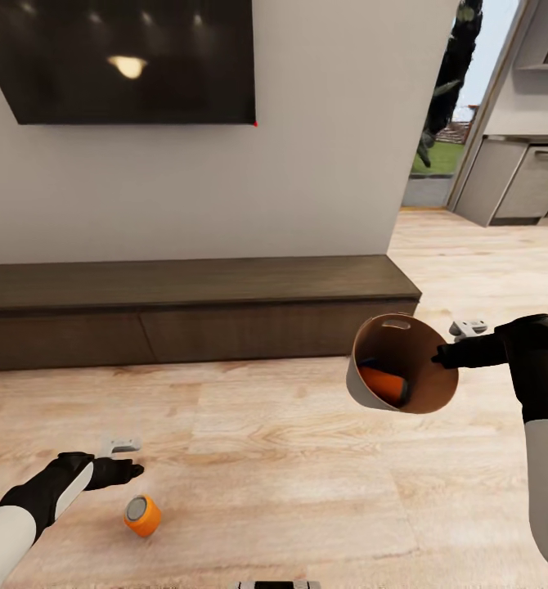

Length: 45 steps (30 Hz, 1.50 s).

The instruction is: Put the three can of soda from the living room inside the tash can in the kitchen.

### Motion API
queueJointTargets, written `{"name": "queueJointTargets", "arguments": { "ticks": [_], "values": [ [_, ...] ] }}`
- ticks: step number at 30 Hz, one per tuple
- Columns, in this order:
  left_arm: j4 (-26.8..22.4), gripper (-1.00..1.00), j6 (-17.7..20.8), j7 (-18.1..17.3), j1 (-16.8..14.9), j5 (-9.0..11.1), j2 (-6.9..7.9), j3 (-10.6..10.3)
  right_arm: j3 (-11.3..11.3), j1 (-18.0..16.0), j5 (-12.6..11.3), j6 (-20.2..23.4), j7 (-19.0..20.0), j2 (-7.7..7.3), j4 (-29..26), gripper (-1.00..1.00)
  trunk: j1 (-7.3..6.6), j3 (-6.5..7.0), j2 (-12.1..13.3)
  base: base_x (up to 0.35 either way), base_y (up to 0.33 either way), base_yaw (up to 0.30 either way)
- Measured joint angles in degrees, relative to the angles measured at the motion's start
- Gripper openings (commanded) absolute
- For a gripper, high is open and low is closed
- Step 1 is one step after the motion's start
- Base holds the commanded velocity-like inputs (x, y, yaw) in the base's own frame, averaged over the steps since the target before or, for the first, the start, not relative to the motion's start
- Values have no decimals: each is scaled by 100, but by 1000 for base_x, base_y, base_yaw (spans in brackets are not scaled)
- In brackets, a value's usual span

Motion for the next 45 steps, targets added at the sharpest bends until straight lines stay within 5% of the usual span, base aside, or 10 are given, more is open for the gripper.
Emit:
{"name": "queueJointTargets", "arguments": {
  "ticks": [11,29,45],
  "values": [
    [0,100,-3,0,0,-8,-4,0,0,0,7,-4,-1,5,-9,-100,28,-244,-15,0,0,0],
    [-2,100,-12,-15,9,-4,-304,-7,204,-1,6,-3,-1,15,-10,-100,28,-244,-15,0,0,0],
    [0,100,-52,-9,7,0,-317,-8,231,0,34,-7,-1,7,-9,-100,70,-598,-36,0,0,0]
  ]
}}
